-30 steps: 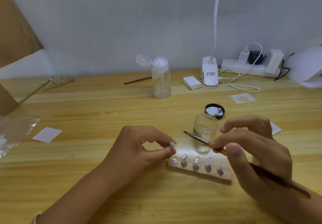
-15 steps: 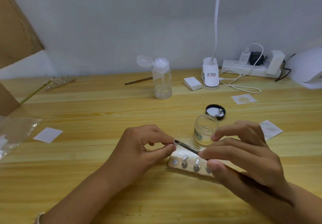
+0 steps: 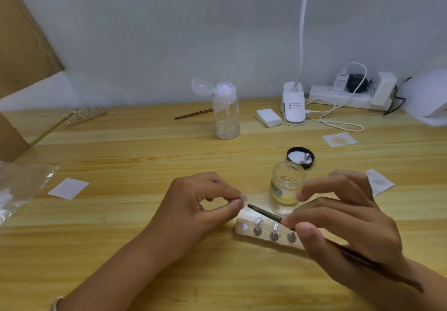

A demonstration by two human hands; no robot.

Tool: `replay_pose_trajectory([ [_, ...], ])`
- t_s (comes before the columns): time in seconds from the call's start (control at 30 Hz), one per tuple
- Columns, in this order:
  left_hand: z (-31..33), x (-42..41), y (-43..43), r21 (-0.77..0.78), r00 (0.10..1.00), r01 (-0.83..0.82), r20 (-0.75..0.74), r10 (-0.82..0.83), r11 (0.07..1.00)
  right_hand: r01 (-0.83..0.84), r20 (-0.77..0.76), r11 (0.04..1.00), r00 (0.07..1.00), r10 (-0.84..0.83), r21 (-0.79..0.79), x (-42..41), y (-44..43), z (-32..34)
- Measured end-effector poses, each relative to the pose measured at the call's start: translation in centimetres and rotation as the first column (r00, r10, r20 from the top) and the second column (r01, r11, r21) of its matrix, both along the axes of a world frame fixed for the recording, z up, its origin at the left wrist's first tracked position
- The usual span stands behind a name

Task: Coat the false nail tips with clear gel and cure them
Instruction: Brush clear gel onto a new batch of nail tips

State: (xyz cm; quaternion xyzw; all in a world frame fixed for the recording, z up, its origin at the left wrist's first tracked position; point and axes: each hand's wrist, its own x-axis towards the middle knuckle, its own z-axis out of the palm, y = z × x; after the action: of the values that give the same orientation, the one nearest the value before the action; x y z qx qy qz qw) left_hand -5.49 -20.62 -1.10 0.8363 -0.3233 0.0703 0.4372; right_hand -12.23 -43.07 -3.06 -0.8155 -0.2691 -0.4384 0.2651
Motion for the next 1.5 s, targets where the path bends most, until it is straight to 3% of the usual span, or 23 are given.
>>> replay_pose_trajectory([
  [1.5, -1.3, 0.0, -0.2, -0.022, 1.0, -0.013, -0.008, 0.013, 1.0, 0.001, -0.075, 0.988, 0.997, 0.01, 0.154, 0.4, 0.3, -0.6],
])
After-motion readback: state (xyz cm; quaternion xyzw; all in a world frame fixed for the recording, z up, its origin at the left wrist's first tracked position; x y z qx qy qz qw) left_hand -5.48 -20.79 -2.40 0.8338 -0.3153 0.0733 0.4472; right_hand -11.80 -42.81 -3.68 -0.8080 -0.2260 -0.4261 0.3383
